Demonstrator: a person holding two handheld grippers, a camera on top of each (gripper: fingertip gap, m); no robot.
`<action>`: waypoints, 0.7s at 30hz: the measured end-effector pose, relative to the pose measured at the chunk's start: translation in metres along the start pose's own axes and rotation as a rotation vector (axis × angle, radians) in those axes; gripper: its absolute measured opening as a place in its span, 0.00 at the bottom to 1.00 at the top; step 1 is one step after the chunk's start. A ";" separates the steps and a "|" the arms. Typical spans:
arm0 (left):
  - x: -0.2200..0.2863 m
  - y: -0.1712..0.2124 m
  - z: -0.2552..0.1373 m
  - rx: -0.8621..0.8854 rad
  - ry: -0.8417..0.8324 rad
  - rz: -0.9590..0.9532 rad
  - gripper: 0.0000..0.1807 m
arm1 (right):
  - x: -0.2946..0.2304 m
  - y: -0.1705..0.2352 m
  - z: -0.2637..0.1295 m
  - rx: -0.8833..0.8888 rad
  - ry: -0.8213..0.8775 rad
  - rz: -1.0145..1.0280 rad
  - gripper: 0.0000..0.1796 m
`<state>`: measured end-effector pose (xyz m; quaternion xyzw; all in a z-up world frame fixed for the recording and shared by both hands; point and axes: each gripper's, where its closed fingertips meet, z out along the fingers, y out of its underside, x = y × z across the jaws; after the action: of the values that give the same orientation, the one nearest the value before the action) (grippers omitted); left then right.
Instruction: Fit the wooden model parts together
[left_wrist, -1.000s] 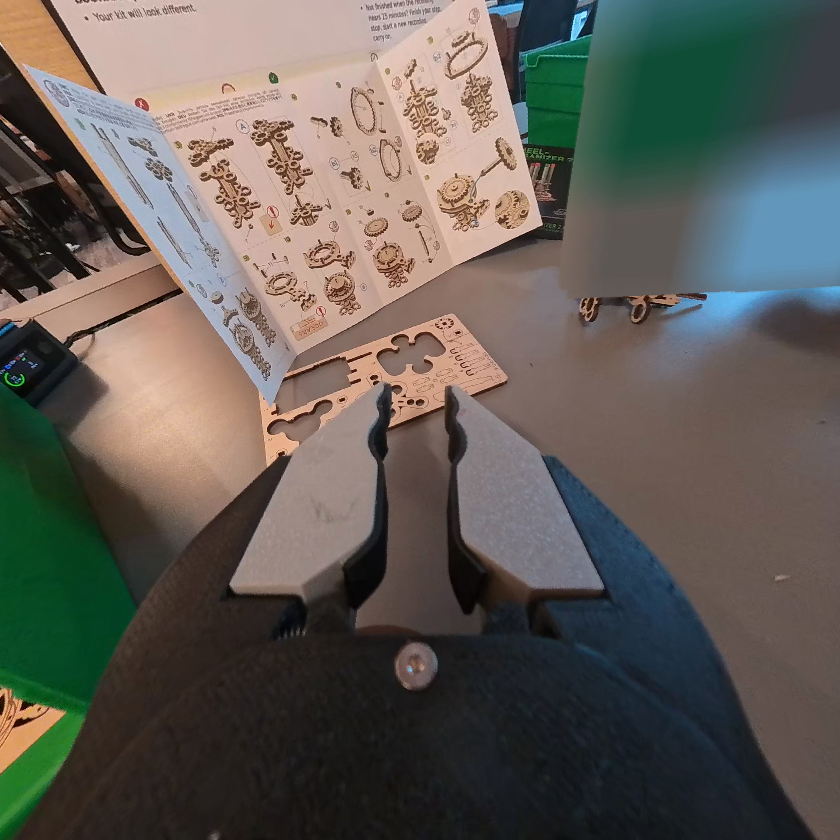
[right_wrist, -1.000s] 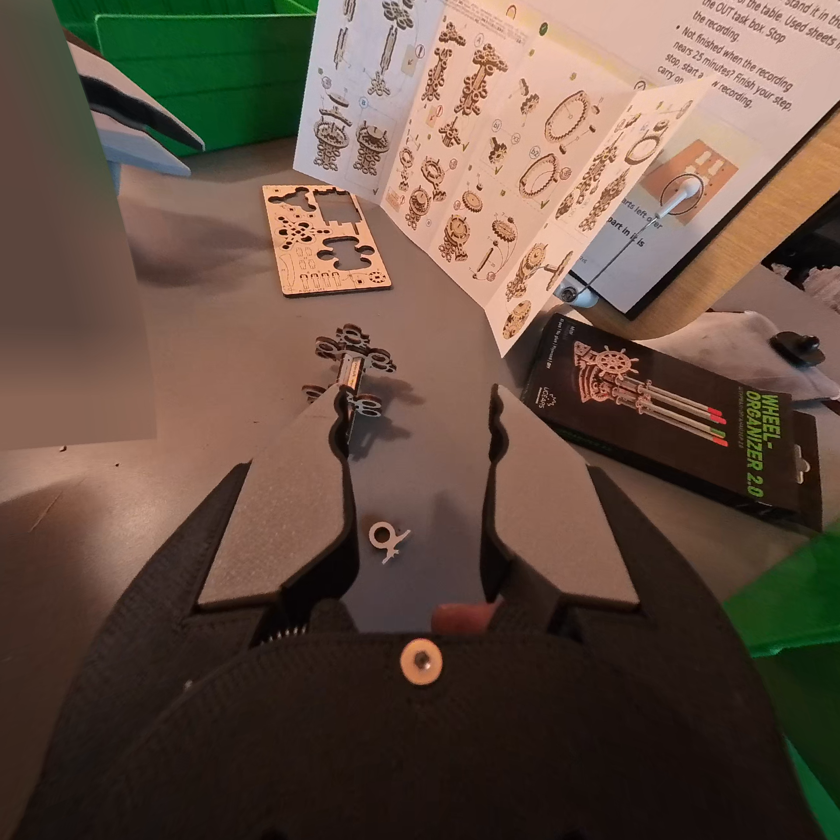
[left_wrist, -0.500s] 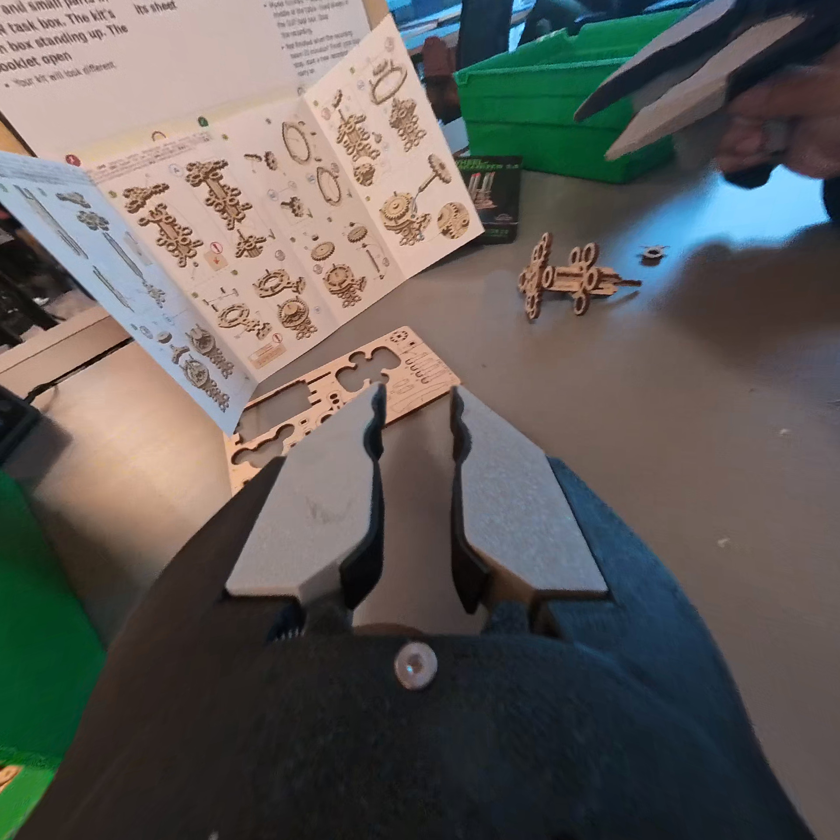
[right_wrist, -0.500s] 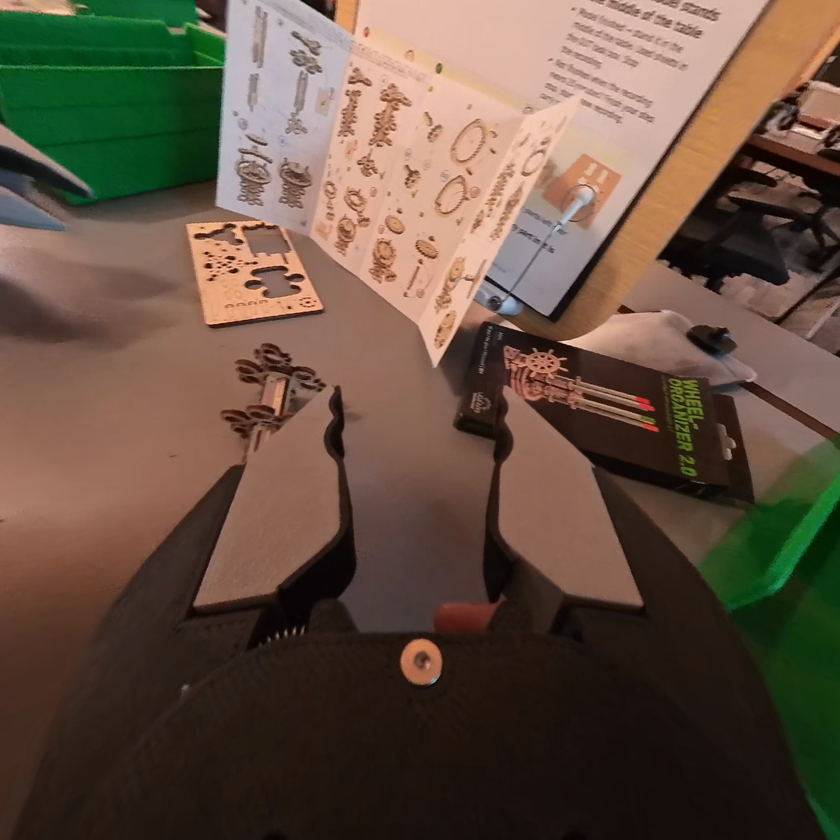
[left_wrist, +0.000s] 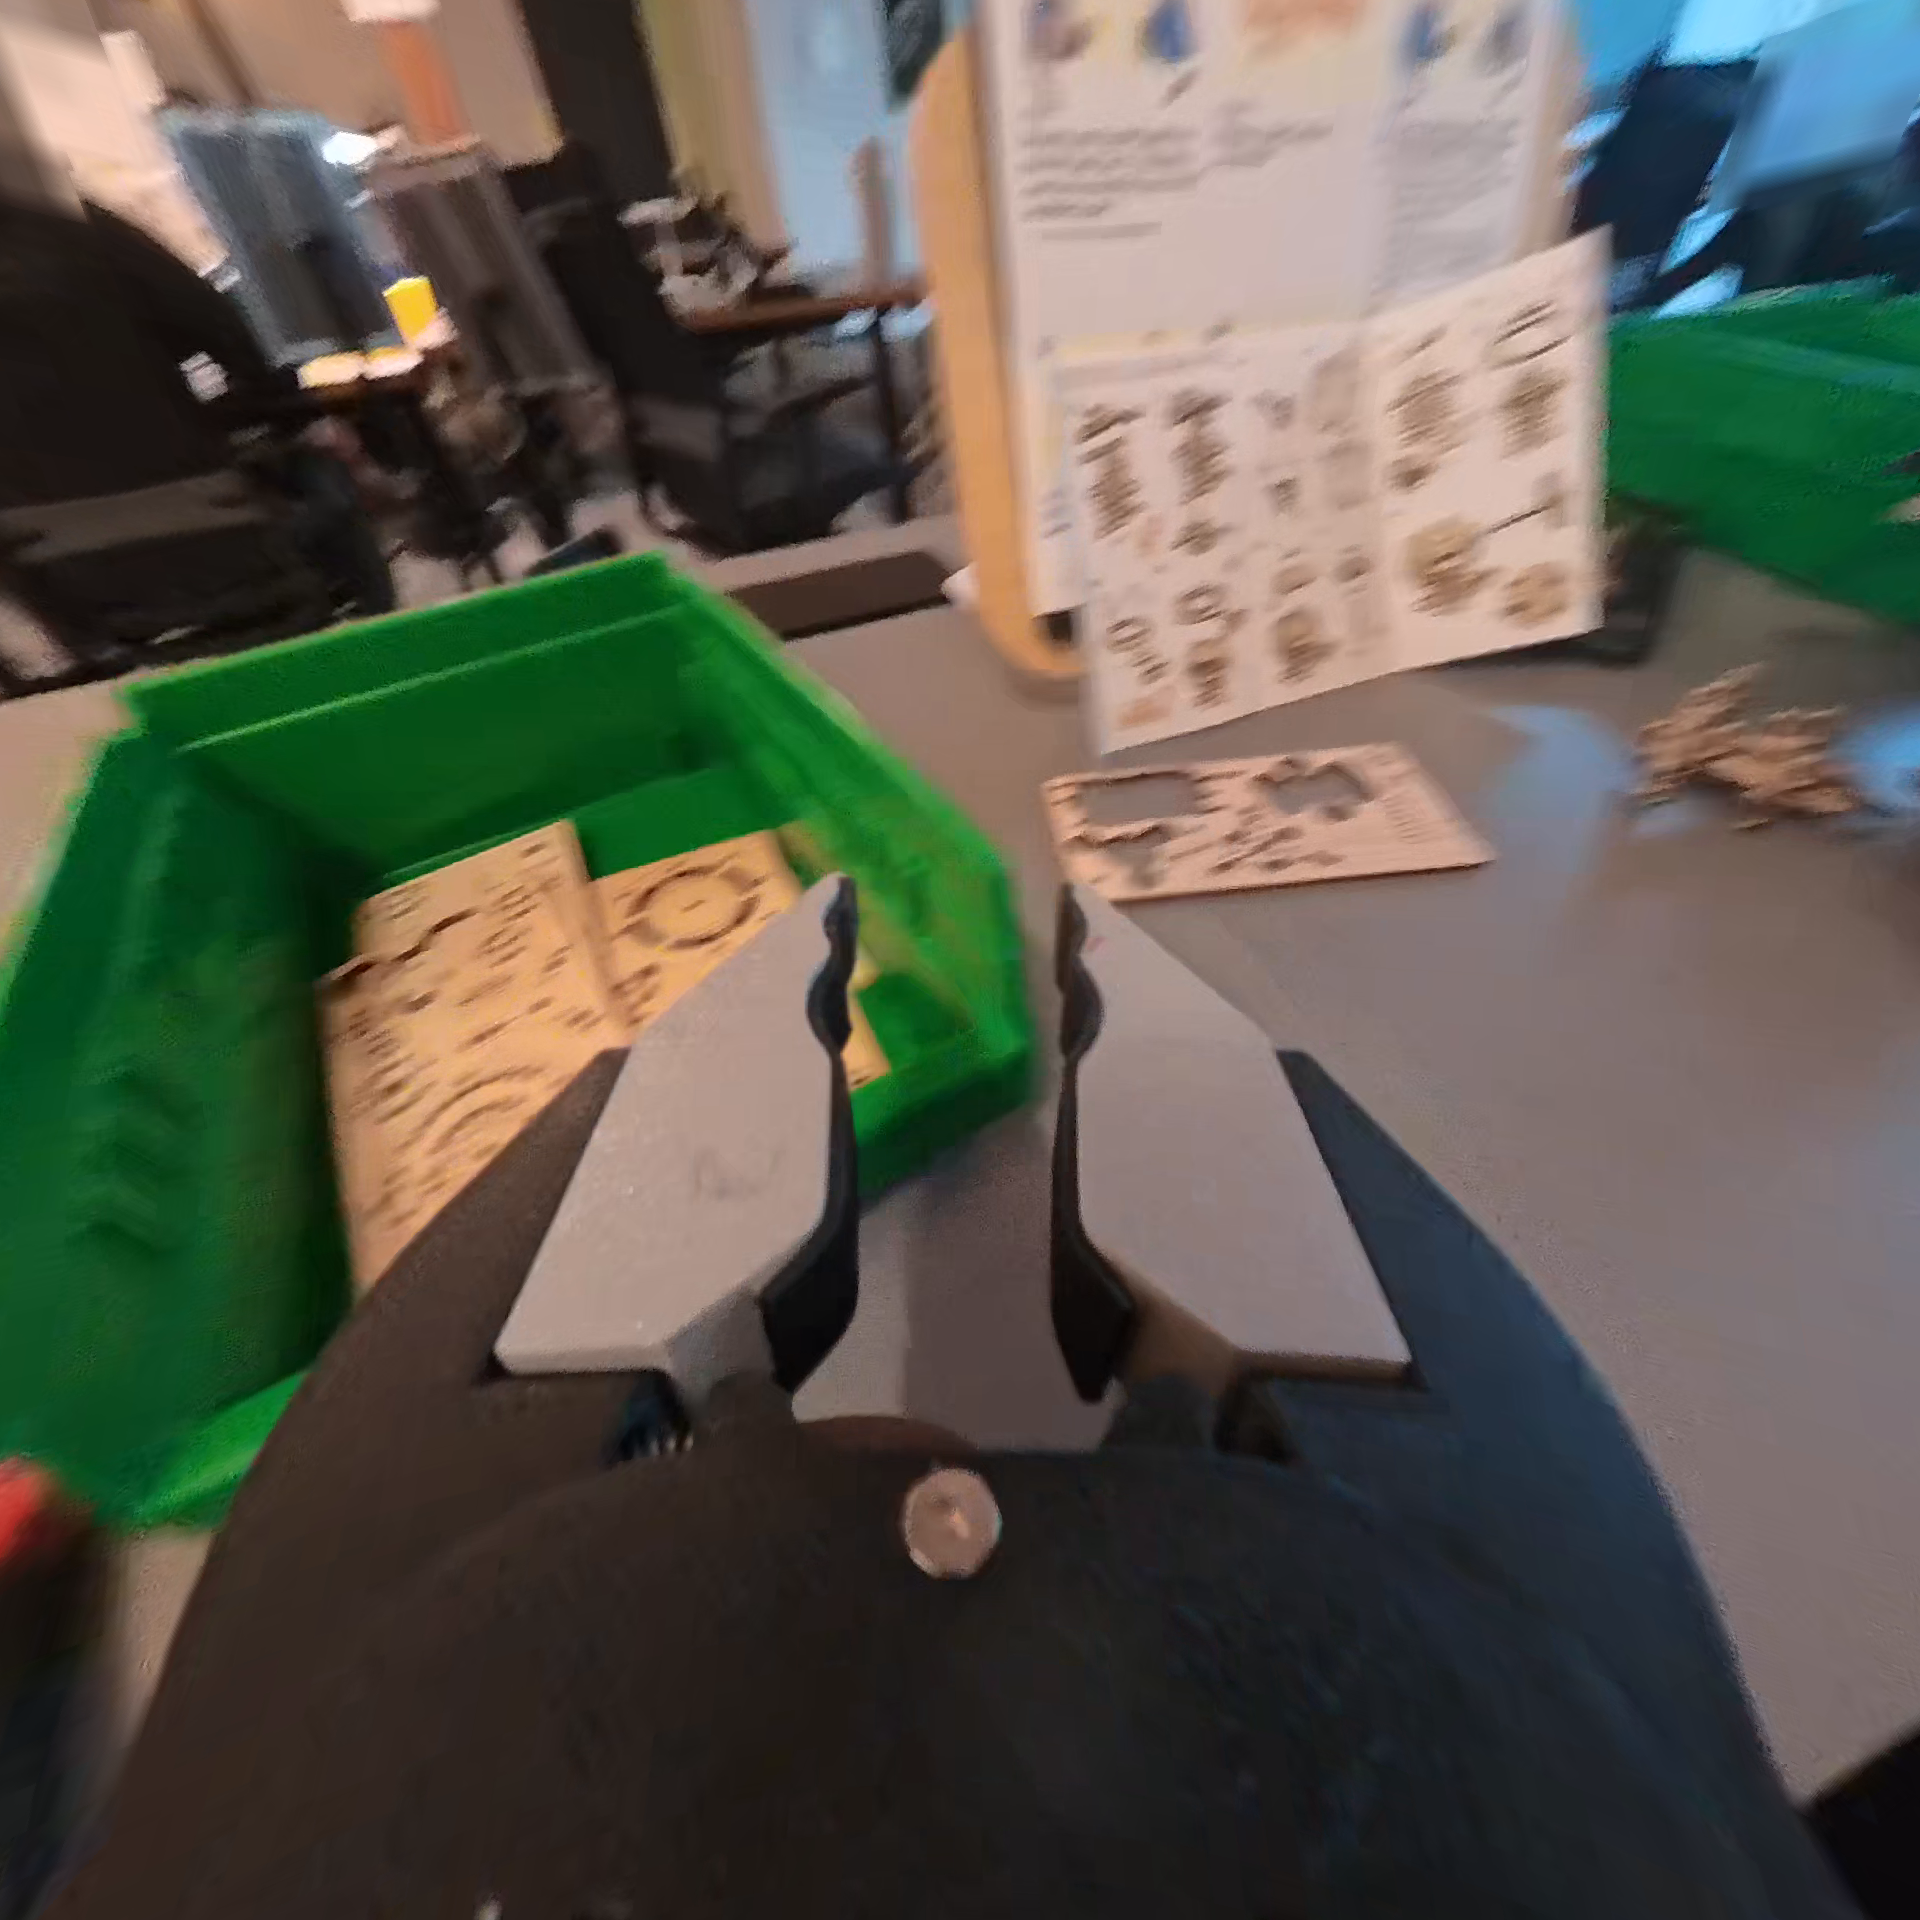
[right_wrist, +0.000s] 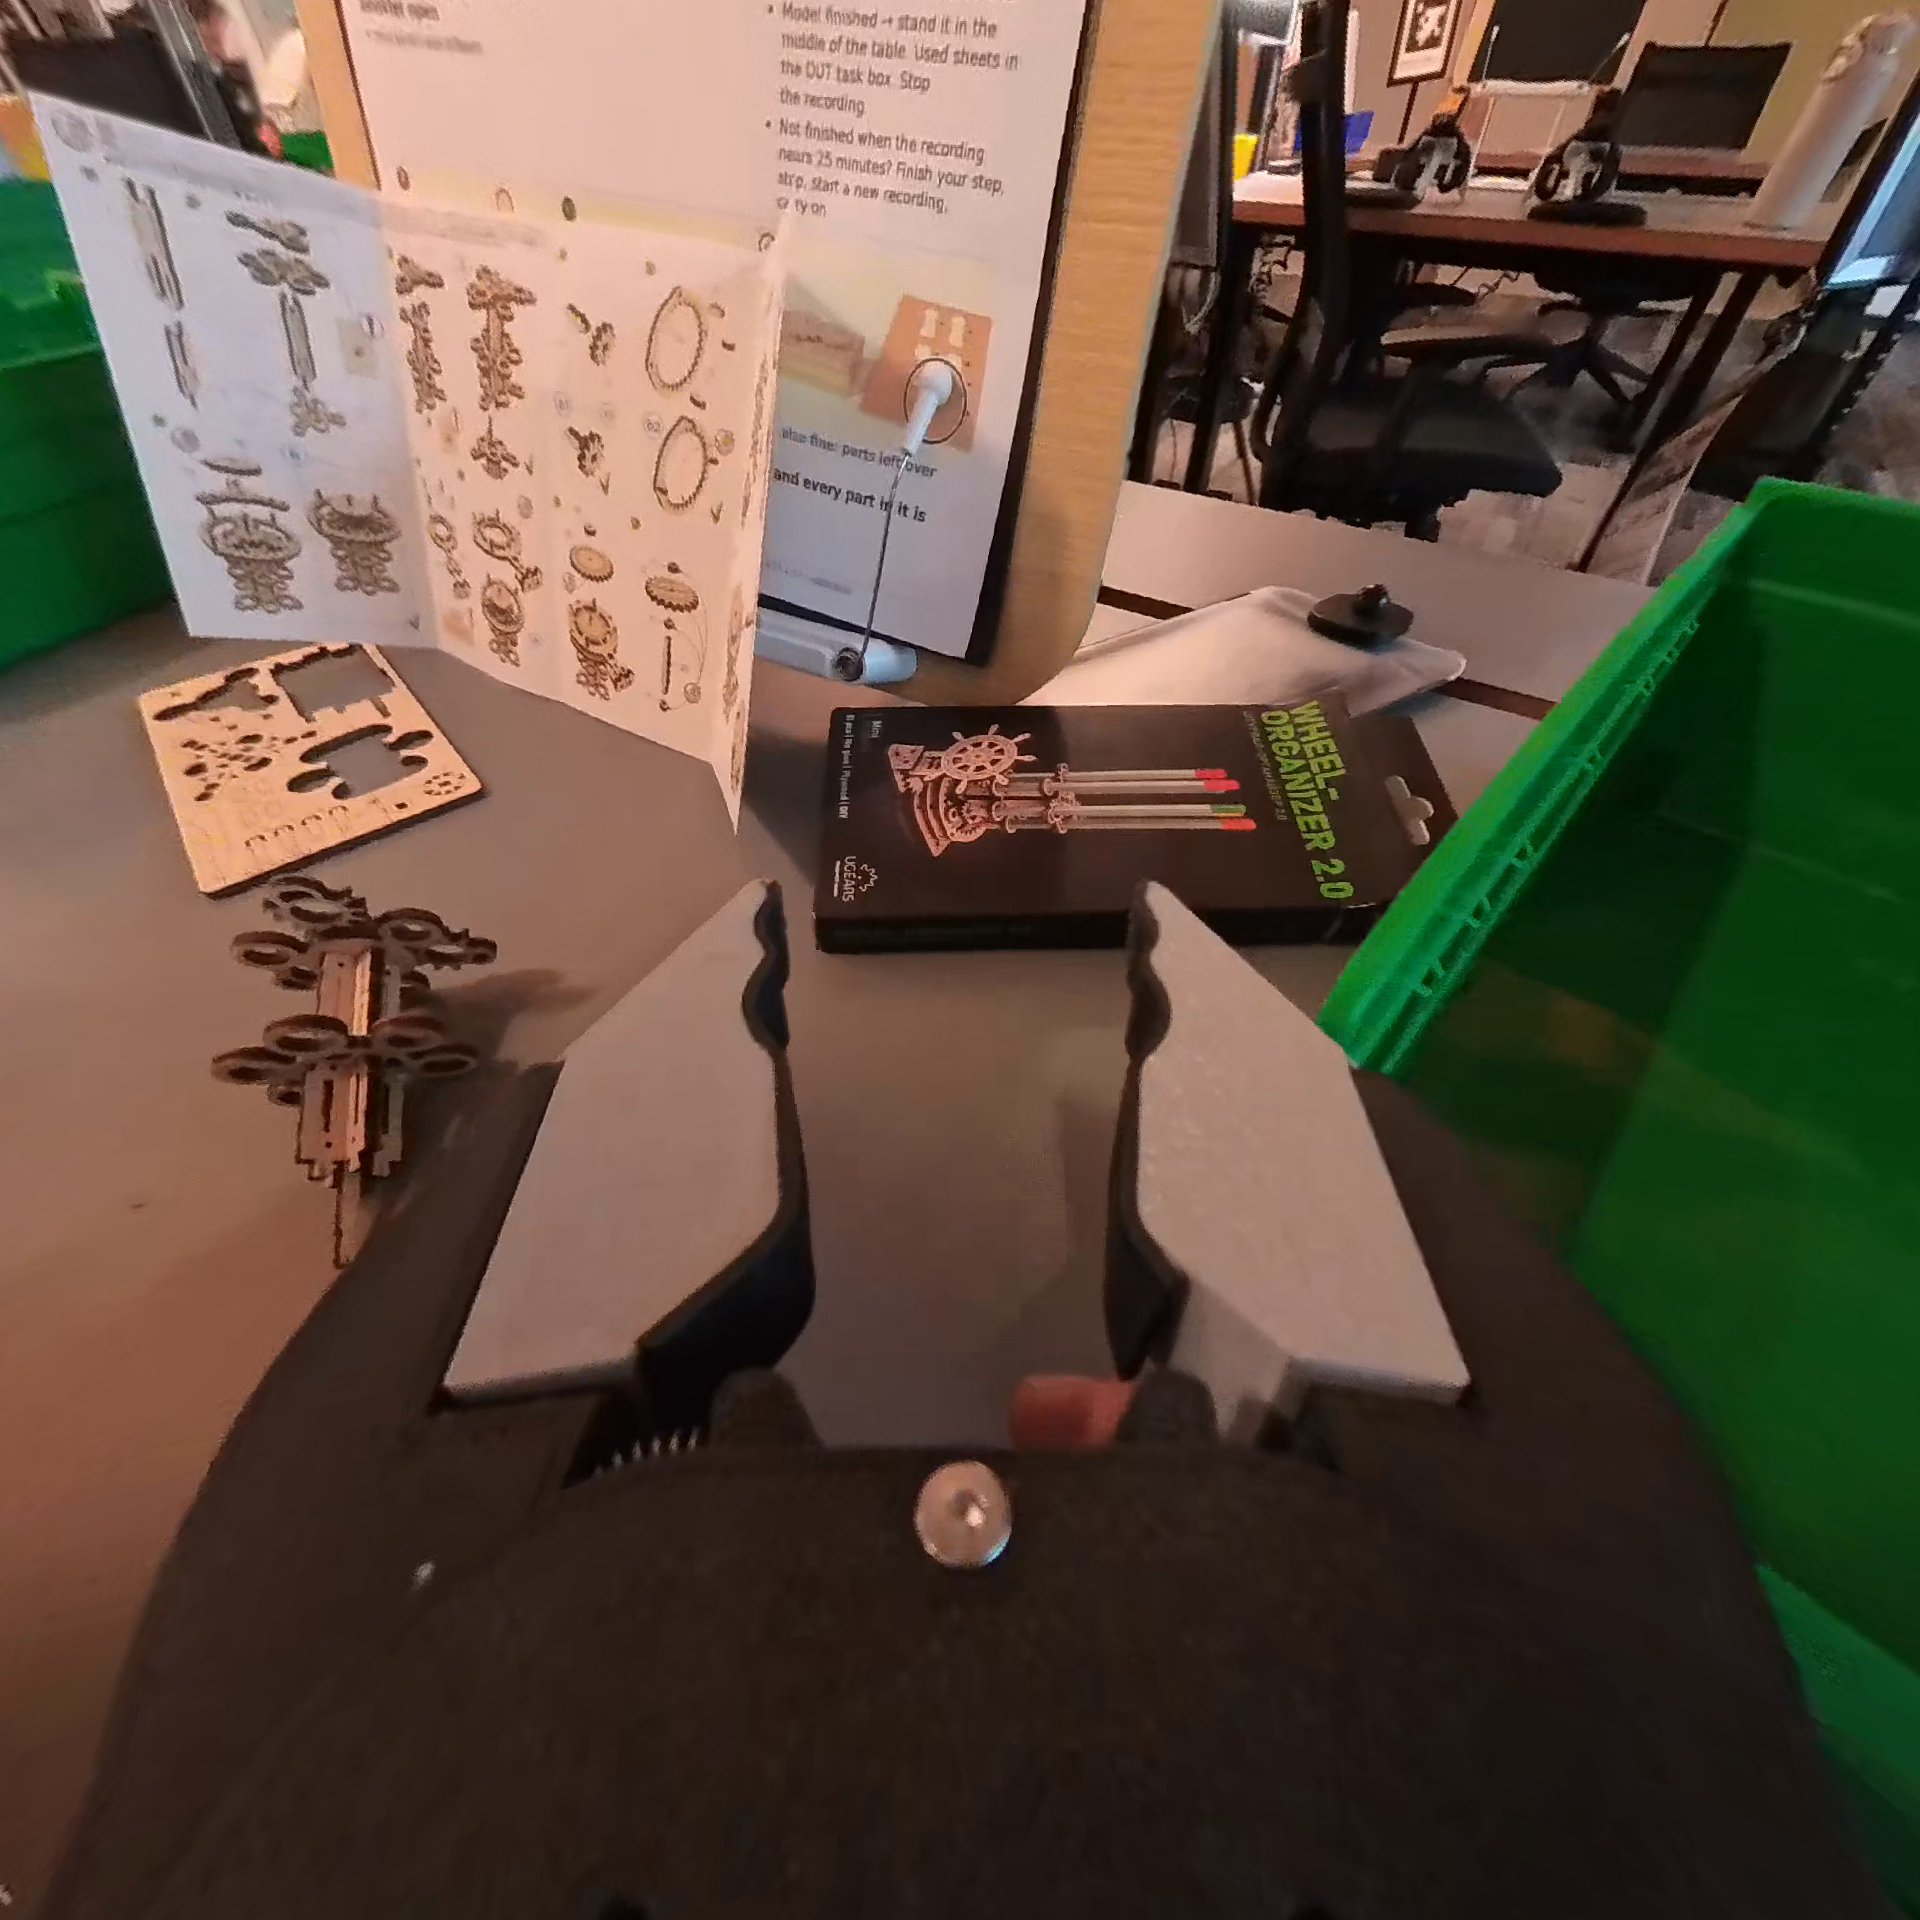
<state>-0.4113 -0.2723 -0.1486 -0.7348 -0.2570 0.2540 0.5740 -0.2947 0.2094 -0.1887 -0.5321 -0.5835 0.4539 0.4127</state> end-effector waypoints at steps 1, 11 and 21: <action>-0.017 0.007 -0.002 -0.054 -0.049 0.006 0.23 | 0.000 0.000 0.000 0.000 0.000 -0.005 0.35; -0.078 0.055 0.015 -0.407 -0.129 0.030 0.34 | -0.023 0.003 0.005 -0.031 -0.026 -0.157 0.40; -0.085 0.079 0.056 -0.647 -0.019 0.009 0.47 | -0.022 0.004 0.007 -0.029 -0.043 -0.133 0.40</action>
<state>-0.5052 -0.3057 -0.2313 -0.8779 -0.3263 0.1685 0.3073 -0.2987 0.1870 -0.1941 -0.4882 -0.6328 0.4286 0.4214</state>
